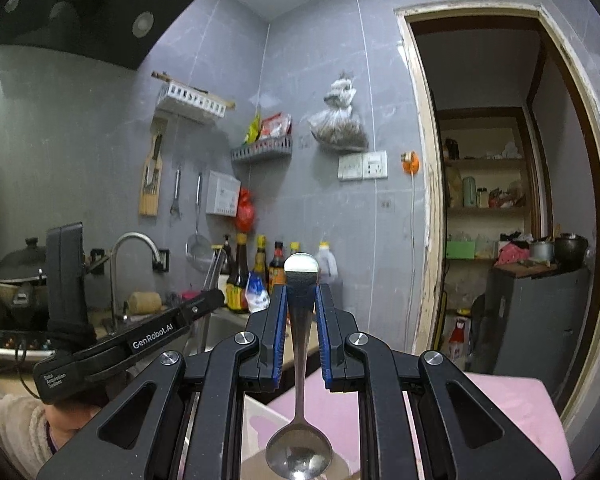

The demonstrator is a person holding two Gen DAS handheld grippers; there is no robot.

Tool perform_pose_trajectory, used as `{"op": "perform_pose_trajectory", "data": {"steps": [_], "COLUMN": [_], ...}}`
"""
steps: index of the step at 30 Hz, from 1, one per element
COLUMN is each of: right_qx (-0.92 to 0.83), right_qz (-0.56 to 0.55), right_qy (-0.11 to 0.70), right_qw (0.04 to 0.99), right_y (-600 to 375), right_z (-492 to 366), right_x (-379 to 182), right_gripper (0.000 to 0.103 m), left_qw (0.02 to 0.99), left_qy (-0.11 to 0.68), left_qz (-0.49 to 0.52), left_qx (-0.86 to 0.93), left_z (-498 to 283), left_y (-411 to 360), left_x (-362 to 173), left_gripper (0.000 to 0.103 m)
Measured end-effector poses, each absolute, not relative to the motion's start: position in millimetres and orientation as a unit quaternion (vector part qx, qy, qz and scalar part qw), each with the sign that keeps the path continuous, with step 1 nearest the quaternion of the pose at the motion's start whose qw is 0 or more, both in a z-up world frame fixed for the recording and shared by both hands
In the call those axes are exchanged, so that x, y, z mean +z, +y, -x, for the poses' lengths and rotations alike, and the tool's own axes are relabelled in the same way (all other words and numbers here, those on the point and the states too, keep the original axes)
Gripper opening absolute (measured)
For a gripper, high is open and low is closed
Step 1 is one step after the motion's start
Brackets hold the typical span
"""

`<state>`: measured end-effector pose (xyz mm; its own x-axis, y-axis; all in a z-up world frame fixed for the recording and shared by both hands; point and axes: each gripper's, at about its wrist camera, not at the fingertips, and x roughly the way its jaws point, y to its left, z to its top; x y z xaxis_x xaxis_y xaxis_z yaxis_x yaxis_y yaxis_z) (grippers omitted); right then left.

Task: Organize utensils
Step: 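Open the left gripper to drop the tongs into the basket while the right gripper releases the spoon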

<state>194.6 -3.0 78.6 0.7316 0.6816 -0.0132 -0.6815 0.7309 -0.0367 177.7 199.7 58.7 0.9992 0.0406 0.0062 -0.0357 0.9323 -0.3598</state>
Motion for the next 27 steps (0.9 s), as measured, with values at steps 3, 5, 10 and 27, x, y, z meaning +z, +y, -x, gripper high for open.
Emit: {"op": "perform_pose_trajectory", "data": {"steps": [3,5,10,27], "right_qx": [0.371,0.373,0.385,0.398], "right_qz": [0.017,0.020,0.019,0.007], "right_qy": [0.013,0.020,0.029,0.042], "right_qw": [0.929,0.928,0.922,0.916], "right_y": [-4.7,-5.4,-10.8,-21.9], "right_z": [-197.9,-198.7,-197.6,-191.0], "right_x": [71.7,67.7,61.9,63.8], "right_gripper": [0.012,0.012,0.012,0.022], "left_qw": [0.986,0.988,0.987,0.984], "left_qy": [-0.001,0.009,0.034,0.080], "left_qz": [0.167,0.153,0.156,0.161], "left_qx": [0.024,0.027,0.027,-0.005], "left_z": [-176.3,-174.8,-170.7,-148.6], "left_y": [192.2,187.4,184.5,181.1], "left_x": [50.9,46.4,35.9,46.6], "left_gripper": [0.015,0.015,0.015,0.035]}}
